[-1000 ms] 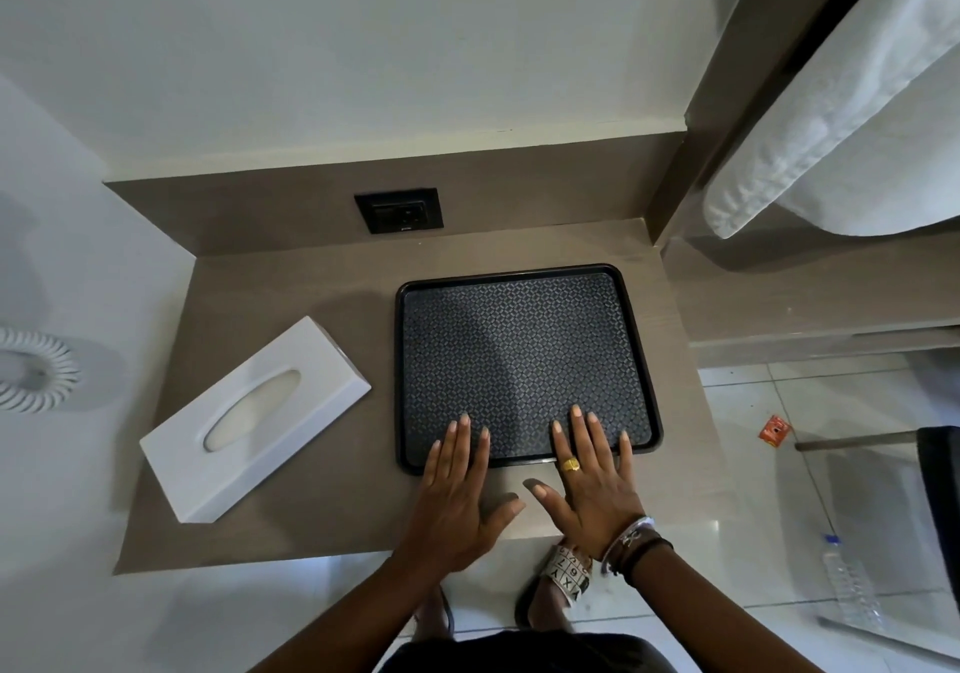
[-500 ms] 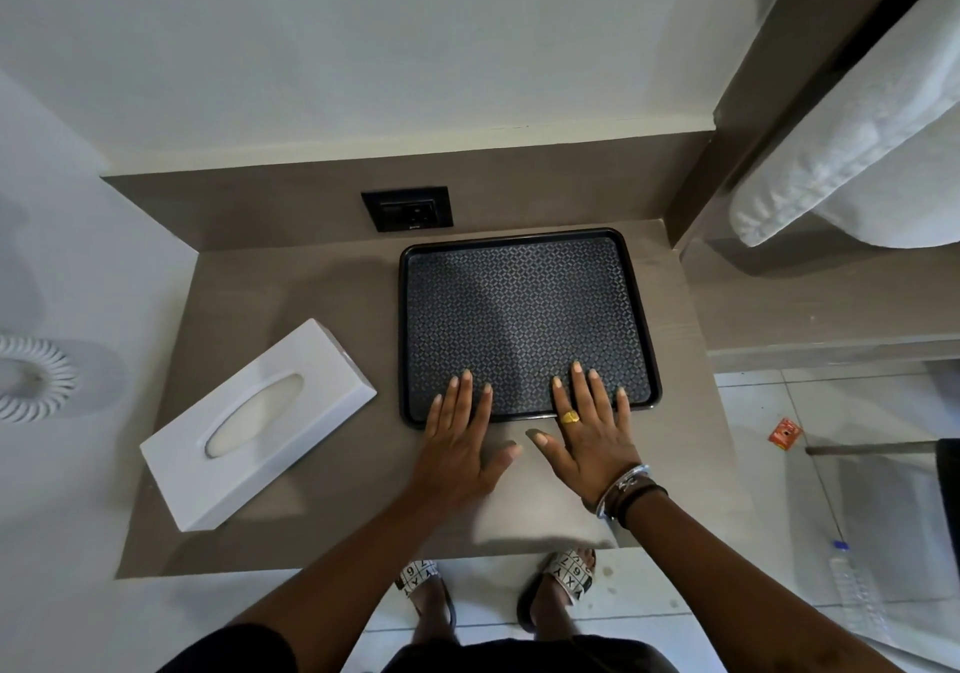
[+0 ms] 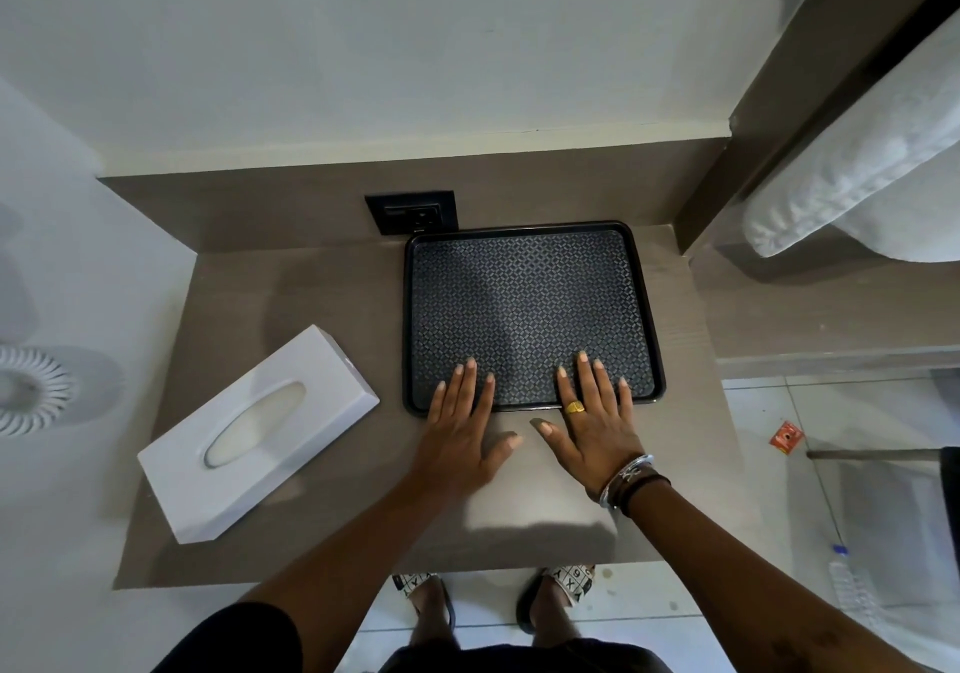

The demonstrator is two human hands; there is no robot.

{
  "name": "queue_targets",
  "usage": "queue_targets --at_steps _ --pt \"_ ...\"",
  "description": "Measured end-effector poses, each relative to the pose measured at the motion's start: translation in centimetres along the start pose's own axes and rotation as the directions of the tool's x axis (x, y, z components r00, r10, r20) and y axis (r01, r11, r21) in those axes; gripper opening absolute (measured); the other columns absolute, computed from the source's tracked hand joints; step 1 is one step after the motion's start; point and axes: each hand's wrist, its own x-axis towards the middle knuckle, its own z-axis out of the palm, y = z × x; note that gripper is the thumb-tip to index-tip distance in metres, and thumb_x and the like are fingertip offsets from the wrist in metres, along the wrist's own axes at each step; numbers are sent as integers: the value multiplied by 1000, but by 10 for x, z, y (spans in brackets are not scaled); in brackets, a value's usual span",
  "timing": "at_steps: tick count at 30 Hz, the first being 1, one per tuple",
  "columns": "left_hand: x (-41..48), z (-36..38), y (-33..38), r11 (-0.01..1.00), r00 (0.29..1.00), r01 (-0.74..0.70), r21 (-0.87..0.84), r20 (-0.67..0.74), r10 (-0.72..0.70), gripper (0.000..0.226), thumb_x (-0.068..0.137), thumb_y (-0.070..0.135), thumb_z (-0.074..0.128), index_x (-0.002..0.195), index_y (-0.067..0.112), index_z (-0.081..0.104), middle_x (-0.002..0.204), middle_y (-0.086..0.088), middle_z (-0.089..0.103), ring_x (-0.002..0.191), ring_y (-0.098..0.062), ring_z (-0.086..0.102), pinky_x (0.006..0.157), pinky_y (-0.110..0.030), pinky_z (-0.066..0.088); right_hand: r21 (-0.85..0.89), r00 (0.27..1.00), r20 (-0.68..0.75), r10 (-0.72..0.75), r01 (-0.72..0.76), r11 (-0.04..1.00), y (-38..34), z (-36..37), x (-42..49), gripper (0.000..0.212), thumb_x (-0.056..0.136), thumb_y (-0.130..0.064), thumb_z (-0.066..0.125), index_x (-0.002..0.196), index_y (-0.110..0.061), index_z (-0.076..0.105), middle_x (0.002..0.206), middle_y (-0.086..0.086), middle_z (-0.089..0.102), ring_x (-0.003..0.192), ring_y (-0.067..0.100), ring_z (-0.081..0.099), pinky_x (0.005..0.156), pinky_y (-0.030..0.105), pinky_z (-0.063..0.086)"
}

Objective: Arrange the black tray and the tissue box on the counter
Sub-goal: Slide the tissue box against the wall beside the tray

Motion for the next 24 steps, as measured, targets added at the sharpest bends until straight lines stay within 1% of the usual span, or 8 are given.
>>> queue_targets --at_steps 5,9,11,13,16,18,21,24 --pt "-11 -13 -4 996 995 -42 -77 -90 35 87 91 69 27 157 15 9 166 -11 -3 154 -23 -5 124 -40 -9 11 995 -102 -11 13 1000 -9 -6 -14 79 89 -69 25 153 -22 22 164 10 7 152 27 5 120 49 -6" --pt "-25 -26 -25 993 987 20 -114 -157 -38 93 89 71 33 157 15 3 166 -10 -10 154 -24 -8 123 -40 -15 43 986 -164 -27 35 998 -32 -1 -39 77 89 -65 30 149 -17 32 159 14 25 145 33 25 117 53 14" --pt "-32 -36 -47 994 978 63 -86 -194 -78 98 86 73 37 157 13 5 166 -13 -7 154 -26 -7 123 -43 -11 65 983 -177 53 -42 997 -45 8 -55 80 88 -65 31 150 -15 29 157 16 29 144 35 28 116 53 15" --pt "-39 -46 -74 994 963 81 -74 -251 -97 98 85 69 45 156 10 12 166 -17 -1 154 -30 -1 124 -49 -2 86 972 -152 180 -168 982 -56 19 -68 84 88 -68 29 153 -15 22 159 18 23 145 37 23 116 55 11" --pt "-48 -65 -115 992 943 123 -37 -308 -129 98 82 62 52 154 6 18 164 -21 7 153 -34 6 122 -59 12 55 950 -82 300 -296 954 -74 32 -75 91 85 -72 33 151 -10 25 159 22 21 146 41 20 113 62 16" --pt "-51 -78 -138 984 953 179 23 -251 -168 109 76 74 47 154 4 18 163 -23 8 152 -37 9 120 -59 14 35 934 -51 354 -352 935 -86 34 -72 95 83 -75 32 149 -7 29 158 24 23 145 45 19 110 66 18" --pt "-55 -92 -172 968 972 227 110 -91 -218 135 59 98 26 154 3 13 163 -25 5 152 -39 7 120 -58 11 25 906 -35 422 -421 907 -101 38 -63 96 82 -77 31 149 -9 29 159 23 21 146 47 14 109 70 15" --pt "-61 -96 -201 957 965 248 150 51 -258 147 45 105 26 155 11 -2 164 -19 -7 153 -35 -5 122 -57 4 18 883 -49 467 -467 884 -111 41 -55 97 80 -78 30 150 -10 30 159 22 22 146 47 11 109 73 12"
